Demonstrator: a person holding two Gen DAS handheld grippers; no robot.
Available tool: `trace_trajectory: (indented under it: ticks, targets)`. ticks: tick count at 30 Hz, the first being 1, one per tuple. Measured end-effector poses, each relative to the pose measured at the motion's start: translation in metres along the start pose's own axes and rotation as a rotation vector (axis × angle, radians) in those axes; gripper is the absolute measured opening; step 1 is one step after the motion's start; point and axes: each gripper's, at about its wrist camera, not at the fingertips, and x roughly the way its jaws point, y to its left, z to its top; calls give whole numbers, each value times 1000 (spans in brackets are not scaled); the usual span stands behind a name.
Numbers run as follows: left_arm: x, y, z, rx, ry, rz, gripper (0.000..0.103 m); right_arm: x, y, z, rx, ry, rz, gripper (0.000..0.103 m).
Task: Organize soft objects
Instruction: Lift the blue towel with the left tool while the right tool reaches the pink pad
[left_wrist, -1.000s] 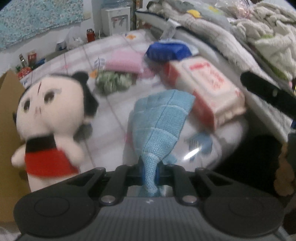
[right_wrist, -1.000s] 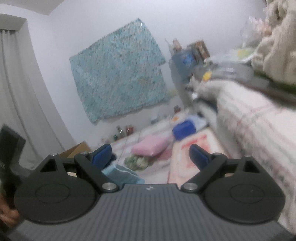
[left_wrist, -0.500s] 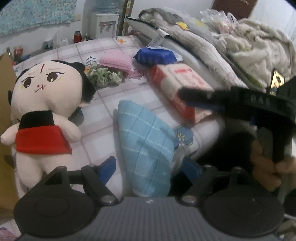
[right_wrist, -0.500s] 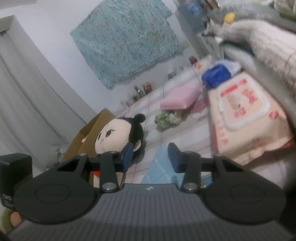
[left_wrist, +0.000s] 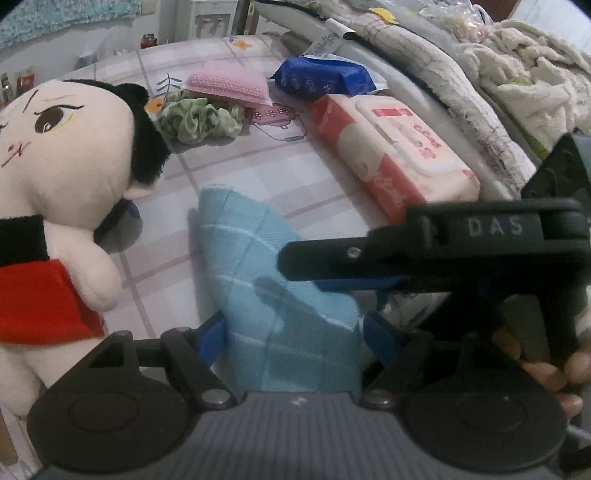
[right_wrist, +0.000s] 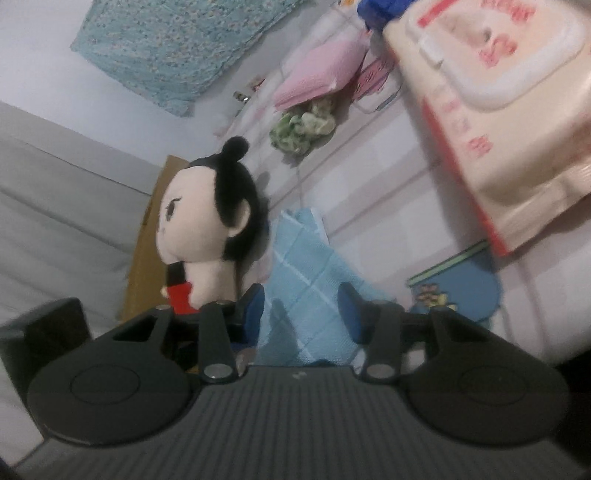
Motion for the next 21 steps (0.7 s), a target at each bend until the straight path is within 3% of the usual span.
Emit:
trace_trajectory:
  ticks: [5, 8, 10, 12, 14, 21]
  targets:
    - [0, 1, 1, -3, -20, 50, 66, 16, -11, 4, 89, 42, 90, 45]
    - [-1, 1, 0, 9, -28, 61, 54, 17, -11, 6, 102, 59, 115, 46]
    - [-2, 3, 0, -3, -32, 50, 36, 17, -10, 7, 99, 63, 119, 46]
    - [-4, 7, 0, -32, -37, 33, 30, 16, -6, 7, 83, 64, 114, 48]
    - [-6, 12, 0, -63, -49, 36, 29, 9, 5, 9, 35, 51, 97, 51]
    - [-12, 27, -8, -114, -72, 37, 28, -18, 55, 53, -168, -72, 9, 81]
